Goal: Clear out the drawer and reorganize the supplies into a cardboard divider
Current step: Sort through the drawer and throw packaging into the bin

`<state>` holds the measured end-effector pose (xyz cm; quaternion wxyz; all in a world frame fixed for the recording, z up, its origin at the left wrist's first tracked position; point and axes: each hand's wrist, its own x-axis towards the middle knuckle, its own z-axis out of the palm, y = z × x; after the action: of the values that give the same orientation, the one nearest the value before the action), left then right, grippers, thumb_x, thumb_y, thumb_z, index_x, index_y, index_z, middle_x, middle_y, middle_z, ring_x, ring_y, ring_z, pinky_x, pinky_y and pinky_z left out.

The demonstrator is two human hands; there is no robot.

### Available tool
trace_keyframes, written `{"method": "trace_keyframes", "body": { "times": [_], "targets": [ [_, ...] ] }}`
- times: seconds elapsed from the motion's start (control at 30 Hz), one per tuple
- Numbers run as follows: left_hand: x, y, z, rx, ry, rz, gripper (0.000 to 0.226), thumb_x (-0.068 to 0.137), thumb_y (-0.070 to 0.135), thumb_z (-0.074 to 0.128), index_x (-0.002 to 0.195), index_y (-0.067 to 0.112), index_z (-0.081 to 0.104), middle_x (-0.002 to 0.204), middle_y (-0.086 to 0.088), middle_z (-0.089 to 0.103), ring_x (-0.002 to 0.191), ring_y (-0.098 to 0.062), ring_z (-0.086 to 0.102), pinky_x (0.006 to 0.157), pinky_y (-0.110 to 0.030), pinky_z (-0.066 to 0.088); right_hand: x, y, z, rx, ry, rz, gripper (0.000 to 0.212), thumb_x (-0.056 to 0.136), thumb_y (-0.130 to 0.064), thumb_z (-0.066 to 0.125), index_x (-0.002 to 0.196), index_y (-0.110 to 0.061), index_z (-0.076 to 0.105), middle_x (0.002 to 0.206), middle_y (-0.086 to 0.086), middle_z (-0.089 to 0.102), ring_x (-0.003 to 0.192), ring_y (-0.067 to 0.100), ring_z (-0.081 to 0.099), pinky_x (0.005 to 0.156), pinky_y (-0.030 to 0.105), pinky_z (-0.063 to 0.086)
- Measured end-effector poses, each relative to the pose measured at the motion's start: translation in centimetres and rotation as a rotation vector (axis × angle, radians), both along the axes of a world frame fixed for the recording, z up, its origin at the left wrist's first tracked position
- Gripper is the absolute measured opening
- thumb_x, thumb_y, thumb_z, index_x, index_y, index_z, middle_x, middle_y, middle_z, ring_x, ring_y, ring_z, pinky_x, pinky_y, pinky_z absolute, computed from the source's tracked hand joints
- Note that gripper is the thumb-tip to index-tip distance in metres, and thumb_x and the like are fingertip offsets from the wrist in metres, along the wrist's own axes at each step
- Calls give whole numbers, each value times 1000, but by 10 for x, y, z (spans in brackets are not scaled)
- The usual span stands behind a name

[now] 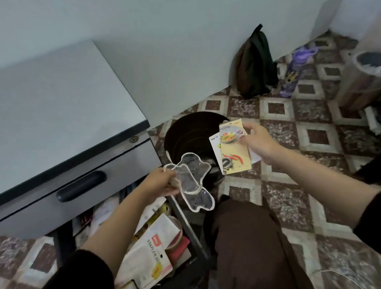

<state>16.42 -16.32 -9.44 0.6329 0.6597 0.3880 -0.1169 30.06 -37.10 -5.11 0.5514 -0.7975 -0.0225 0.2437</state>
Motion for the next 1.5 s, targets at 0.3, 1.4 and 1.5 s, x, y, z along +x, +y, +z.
{"method": "trace_keyframes", "body": {
  "times": [0.3, 1.4, 1.5],
  "targets": [
    [82, 2, -35, -237, -37, 270, 11, 95, 7, 49, 87, 3, 54, 83, -13, 56, 73, -20, 58, 58, -26, 56, 46, -11, -47, -3, 138, -146, 48, 92, 5, 49, 138, -6, 39, 128, 14, 54, 101, 27, 60, 74, 35, 50],
    [-20, 27, -79, 495, 42, -323, 9, 95, 20, 51, 94, 17, 60, 87, 4, 63, 73, -7, 59, 61, -14, 43, 63, 71, -92, -161, 149, 7, 57, 91, -22, 61, 141, -13, 36, 122, 9, 54, 107, 27, 56, 78, 38, 49],
    [-28, 30, -74, 522, 41, -338, 8, 95, 20, 51, 94, 20, 59, 86, 8, 59, 75, -2, 55, 64, -15, 43, 49, 66, -91, -340, 52, 116, 54, 93, -24, 59, 141, -11, 36, 104, 8, 59, 96, 27, 60, 79, 38, 50]
  ]
}}
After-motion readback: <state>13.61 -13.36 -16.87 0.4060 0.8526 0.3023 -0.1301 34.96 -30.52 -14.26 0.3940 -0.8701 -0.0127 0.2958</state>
